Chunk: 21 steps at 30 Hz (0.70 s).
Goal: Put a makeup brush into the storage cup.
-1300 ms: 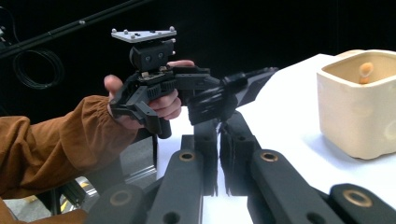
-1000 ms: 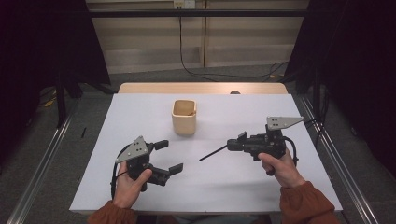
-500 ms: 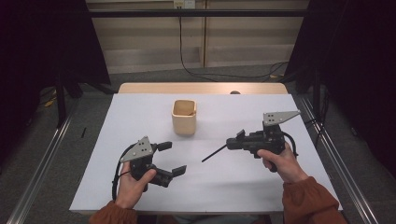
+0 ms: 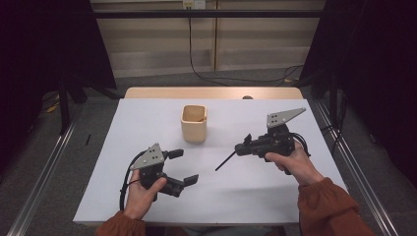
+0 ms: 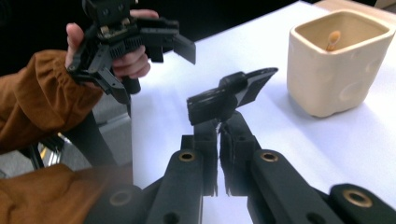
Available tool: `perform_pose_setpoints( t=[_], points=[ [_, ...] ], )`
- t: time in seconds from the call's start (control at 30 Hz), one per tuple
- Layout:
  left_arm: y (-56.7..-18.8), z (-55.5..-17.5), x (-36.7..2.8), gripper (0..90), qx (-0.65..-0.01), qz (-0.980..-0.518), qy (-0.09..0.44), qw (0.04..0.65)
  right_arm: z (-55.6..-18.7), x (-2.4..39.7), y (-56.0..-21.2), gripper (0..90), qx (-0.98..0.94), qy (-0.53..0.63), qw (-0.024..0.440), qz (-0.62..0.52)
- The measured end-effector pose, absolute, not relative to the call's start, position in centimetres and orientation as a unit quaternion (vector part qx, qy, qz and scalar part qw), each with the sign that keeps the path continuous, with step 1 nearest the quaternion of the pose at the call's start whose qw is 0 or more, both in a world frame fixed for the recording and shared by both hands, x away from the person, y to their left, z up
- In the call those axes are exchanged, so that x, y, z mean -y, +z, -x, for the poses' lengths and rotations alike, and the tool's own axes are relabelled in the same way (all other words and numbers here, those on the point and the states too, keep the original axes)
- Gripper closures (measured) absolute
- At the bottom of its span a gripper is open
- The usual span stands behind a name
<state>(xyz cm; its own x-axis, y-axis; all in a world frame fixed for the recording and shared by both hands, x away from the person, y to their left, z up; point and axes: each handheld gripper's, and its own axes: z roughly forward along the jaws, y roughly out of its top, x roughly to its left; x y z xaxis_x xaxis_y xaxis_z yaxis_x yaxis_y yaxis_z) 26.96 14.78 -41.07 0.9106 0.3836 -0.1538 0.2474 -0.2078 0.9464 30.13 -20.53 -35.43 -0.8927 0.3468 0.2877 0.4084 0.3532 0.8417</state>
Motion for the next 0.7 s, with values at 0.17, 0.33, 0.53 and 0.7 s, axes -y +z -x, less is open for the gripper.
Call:
perform_pose_setpoints(
  t=[0.17,0.33,0.53,0.7],
  points=[
    [-41.1,-27.1,-14.5,2.6,-0.203,-0.777,0.052,0.594,-30.3,20.2,-34.9,85.4,0.834,-0.503,0.031,0.225],
    [-41.1,-27.1,-14.3,2.6,-0.202,-0.776,0.051,0.595,-30.4,19.7,-34.8,85.4,0.847,-0.481,0.036,0.223],
    [-41.0,-27.1,-14.1,2.6,-0.2,-0.778,0.052,0.594,-30.5,19.3,-34.6,85.4,0.858,-0.463,0.042,0.219],
    [-41.0,-27.1,-13.8,2.6,-0.198,-0.778,0.048,0.594,-30.6,18.7,-34.2,85.5,0.872,-0.439,0.041,0.211]
  ],
)
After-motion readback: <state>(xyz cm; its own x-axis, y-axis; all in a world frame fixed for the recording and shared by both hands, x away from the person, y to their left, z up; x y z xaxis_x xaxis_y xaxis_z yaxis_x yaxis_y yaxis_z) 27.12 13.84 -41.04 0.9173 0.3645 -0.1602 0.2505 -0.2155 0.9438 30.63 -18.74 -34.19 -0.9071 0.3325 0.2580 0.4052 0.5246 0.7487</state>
